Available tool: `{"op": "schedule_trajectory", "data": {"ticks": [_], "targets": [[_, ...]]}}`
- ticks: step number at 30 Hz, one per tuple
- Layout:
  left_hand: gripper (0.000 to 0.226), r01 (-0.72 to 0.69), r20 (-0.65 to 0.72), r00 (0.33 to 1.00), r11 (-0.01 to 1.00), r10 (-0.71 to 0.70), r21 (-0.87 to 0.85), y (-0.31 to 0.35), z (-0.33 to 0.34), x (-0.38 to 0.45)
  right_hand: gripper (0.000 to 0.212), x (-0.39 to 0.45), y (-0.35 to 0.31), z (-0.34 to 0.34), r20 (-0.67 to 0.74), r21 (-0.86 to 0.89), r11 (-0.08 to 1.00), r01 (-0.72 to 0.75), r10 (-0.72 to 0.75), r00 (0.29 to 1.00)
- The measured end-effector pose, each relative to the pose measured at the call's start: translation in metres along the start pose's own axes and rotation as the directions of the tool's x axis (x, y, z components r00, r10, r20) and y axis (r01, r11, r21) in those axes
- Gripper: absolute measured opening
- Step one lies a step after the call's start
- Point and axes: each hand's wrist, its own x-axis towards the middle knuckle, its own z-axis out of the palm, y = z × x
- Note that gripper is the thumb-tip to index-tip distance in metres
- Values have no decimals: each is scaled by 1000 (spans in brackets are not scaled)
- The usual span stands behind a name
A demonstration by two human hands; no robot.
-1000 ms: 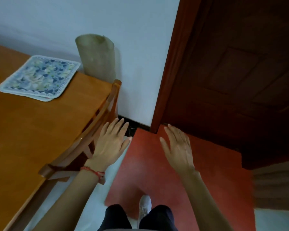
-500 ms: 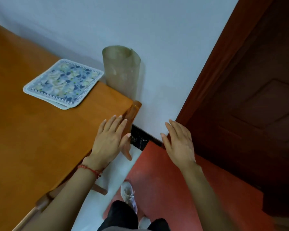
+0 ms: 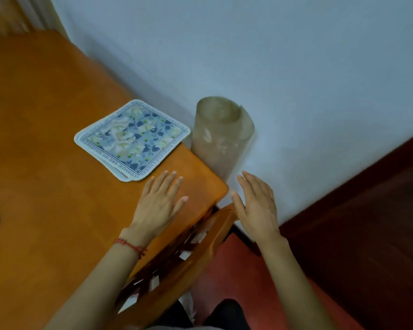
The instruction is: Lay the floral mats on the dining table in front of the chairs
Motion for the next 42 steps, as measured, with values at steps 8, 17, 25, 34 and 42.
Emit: {"op": "schedule_trajectory", "data": {"ticks": [8, 17, 25, 34, 42], "targets": [[68, 209, 29, 978, 978, -209, -12, -37, 4, 18, 51, 66, -14, 32, 141, 97, 982, 163, -176, 974], [71, 492, 51, 869, 870, -491, -7, -58, 9, 40, 54, 152, -25, 76, 239, 210, 915, 344, -389, 889], [68, 621, 60, 783, 782, -619, -43, -69, 25, 53, 61, 204, -36, 111, 290, 296, 857, 421, -501, 816], [75, 727, 70, 685, 677, -725, -113, -105, 44, 68, 59, 249, -60, 157, 311, 341, 864, 371, -476, 823], [84, 756, 32, 615, 578, -788, -307, -140, 72, 83, 50, 283, -78, 210, 309, 375, 889, 262, -386, 869]]}}
